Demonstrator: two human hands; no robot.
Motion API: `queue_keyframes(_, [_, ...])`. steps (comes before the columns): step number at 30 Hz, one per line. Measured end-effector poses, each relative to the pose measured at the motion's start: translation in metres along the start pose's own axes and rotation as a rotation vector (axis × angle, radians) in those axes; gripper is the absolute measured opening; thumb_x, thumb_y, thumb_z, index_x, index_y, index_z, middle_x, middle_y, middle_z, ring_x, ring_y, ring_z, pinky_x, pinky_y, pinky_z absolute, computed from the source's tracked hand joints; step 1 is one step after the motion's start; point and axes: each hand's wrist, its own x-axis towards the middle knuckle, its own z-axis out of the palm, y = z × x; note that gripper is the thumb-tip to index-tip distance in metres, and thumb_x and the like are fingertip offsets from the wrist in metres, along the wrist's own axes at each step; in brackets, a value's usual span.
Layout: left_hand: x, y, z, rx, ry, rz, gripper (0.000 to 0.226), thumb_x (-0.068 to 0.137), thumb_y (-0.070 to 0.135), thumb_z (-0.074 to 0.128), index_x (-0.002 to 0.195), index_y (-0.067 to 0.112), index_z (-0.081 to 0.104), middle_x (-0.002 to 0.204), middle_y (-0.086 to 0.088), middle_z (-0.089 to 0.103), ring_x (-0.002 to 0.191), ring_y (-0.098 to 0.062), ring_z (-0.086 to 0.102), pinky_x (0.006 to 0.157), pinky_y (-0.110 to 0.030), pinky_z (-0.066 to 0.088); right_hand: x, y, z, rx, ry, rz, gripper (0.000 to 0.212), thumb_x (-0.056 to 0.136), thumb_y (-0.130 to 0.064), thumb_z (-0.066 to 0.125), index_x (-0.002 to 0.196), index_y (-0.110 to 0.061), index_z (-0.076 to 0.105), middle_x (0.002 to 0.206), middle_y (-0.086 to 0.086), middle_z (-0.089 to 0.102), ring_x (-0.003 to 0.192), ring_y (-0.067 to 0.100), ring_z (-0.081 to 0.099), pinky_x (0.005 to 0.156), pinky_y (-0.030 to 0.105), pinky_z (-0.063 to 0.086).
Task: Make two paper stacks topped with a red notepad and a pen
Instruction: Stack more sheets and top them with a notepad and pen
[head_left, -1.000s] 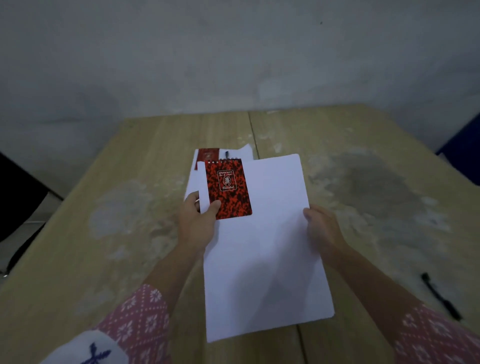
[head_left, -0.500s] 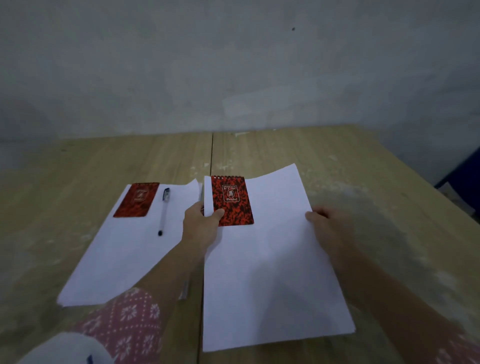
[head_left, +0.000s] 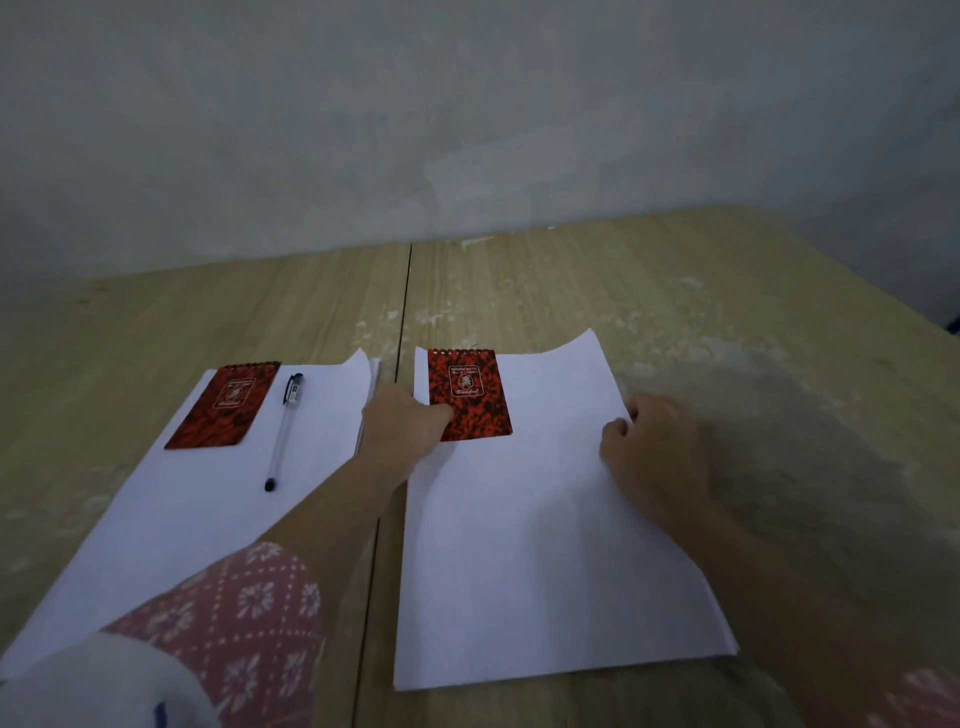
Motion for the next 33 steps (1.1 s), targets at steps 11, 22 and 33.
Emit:
queue_keyframes(11, [-0.046, 0.011, -0.020, 0.077, 0.029, 0.031, 0.022, 0.076, 0.022, 0.064, 0.086, 0.006, 0.053, 0.089, -0.014, 0.056, 0.092, -0.033, 0.058, 0.066, -0.030, 0.044, -0.021, -0.008, -0.030, 0.016, -0.117, 0.053, 0.026, 0.085, -0.010, 0.051, 0.105, 0.006, 0.052, 0.112, 0.025, 0.053, 0.094, 0.034, 0.048, 0.080, 0.036, 0.039])
queue_keyframes(22, [-0.231, 0.038, -0.089, -0.054, -0.355, 0.254, 0.038, 0.084, 0.016, 0.060, 0.122, 0.015, 0.052, 0.119, -0.002, 0.056, 0.098, -0.011, 0.053, 0.067, -0.012, 0.041, -0.150, -0.059, -0.140, 0.238, -0.328, -0.214, 0.028, 0.082, -0.001, 0.054, 0.110, -0.002, 0.058, 0.095, 0.008, 0.058, 0.082, 0.016, 0.052, 0.077, 0.026, 0.046])
queue_keyframes(33, [-0.407, 0.027, -0.112, -0.125, -0.475, 0.261, 0.033, 0.084, 0.015, 0.059, 0.117, 0.015, 0.055, 0.113, -0.002, 0.059, 0.089, -0.010, 0.058, 0.064, -0.015, 0.045, -0.279, -0.042, -0.237, 0.205, -0.365, -0.308, 0.018, 0.082, -0.001, 0.055, 0.094, -0.001, 0.067, 0.089, 0.008, 0.065, 0.071, 0.015, 0.052, 0.060, 0.002, 0.038])
